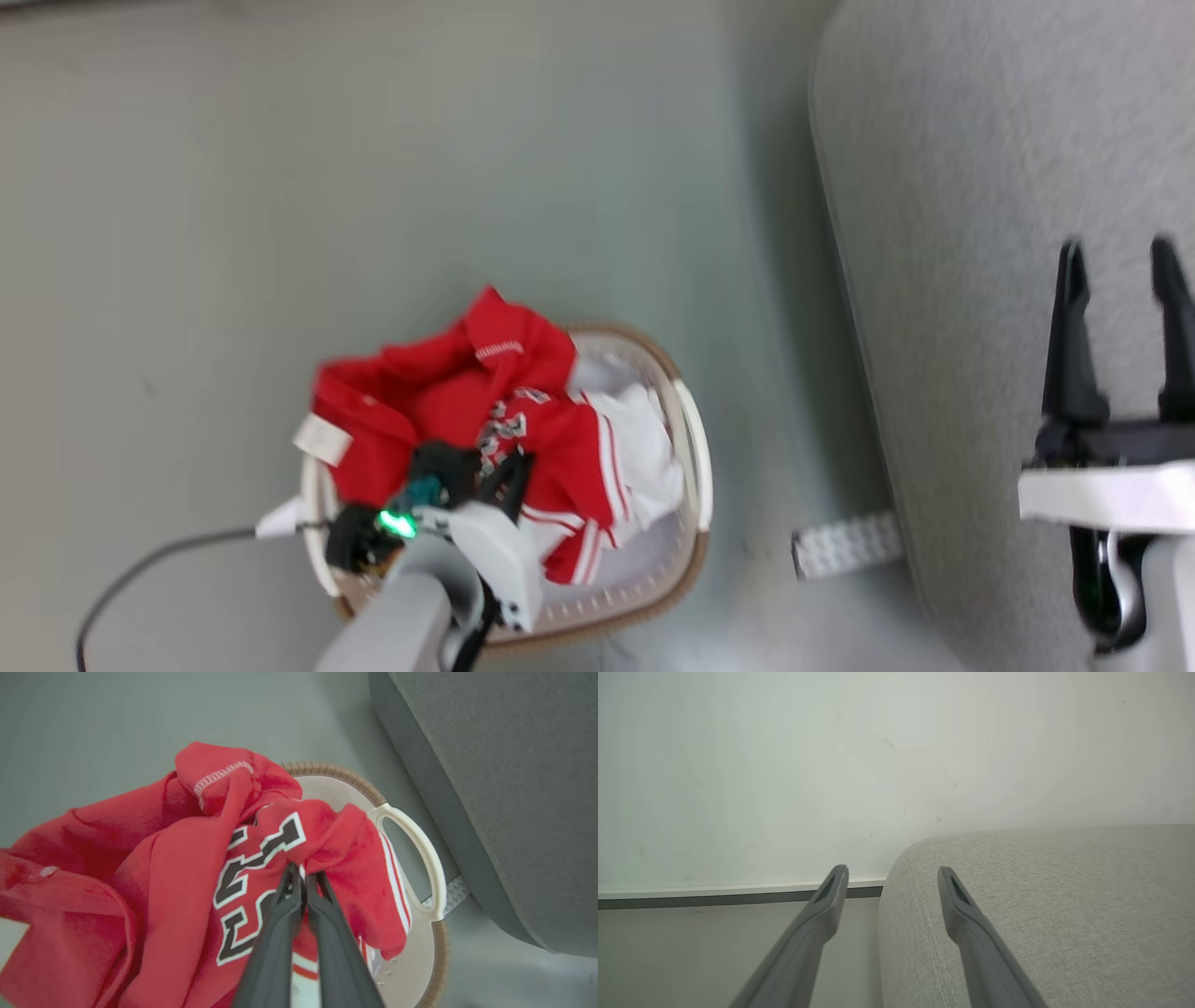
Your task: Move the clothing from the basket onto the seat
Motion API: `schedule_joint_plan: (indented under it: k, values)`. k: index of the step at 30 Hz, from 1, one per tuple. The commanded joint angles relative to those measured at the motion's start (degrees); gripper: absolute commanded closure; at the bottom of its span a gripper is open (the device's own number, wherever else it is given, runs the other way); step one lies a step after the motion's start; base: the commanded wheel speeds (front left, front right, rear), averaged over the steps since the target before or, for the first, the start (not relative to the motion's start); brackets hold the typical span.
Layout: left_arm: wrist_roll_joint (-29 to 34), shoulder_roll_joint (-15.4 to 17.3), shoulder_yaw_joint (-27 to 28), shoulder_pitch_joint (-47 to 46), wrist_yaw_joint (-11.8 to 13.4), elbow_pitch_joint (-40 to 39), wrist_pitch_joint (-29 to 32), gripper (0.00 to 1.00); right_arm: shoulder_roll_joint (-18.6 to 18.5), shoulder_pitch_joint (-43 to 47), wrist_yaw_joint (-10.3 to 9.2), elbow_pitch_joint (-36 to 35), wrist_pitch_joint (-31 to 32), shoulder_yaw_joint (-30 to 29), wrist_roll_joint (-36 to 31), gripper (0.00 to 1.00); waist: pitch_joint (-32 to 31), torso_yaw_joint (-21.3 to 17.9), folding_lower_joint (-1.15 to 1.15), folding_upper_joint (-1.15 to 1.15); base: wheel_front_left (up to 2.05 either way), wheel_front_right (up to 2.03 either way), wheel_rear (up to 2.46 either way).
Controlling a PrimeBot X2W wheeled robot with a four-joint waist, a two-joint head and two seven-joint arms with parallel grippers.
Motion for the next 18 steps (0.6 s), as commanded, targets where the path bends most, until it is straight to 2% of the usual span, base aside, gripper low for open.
schedule_joint_plan:
  k: [1, 5, 11, 18]
  values:
    - [-2.87, 0.15, -0.93, 3.15, 0.55, -2.55, -0.3, 1.0, -0.13, 2.72, -0.14, 0.86, -0.17, -0.7, -1.35, 0.0, -10.33, 4.32, 0.0, 0.0, 0.0, 0.0, 0.0]
    - [-7.74, 0.12, -2.47, 7.47, 2.05, -8.07, 0.69, 1.0, -0.16, 6.8, -0.14, 2.02, -0.17, -1.73, -3.04, 0.0, -16.79, 6.27, 0.0, 0.0, 0.0, 0.0, 0.0]
    - [-11.78, 0.15, -4.83, 13.47, 2.06, -16.97, 5.6, 1.0, -0.14, 11.83, -0.14, 3.3, -0.17, -2.92, -4.72, 0.0, -24.58, 8.44, 0.0, 0.0, 0.0, 0.0, 0.0]
    - [-13.16, 3.84, -4.91, 19.63, 4.09, -31.84, 10.21, 1.0, -0.14, 15.3, -0.14, 4.12, -0.17, -3.15, -4.73, 0.0, -29.92, 9.35, 0.0, 0.0, 0.0, 0.0, 0.0]
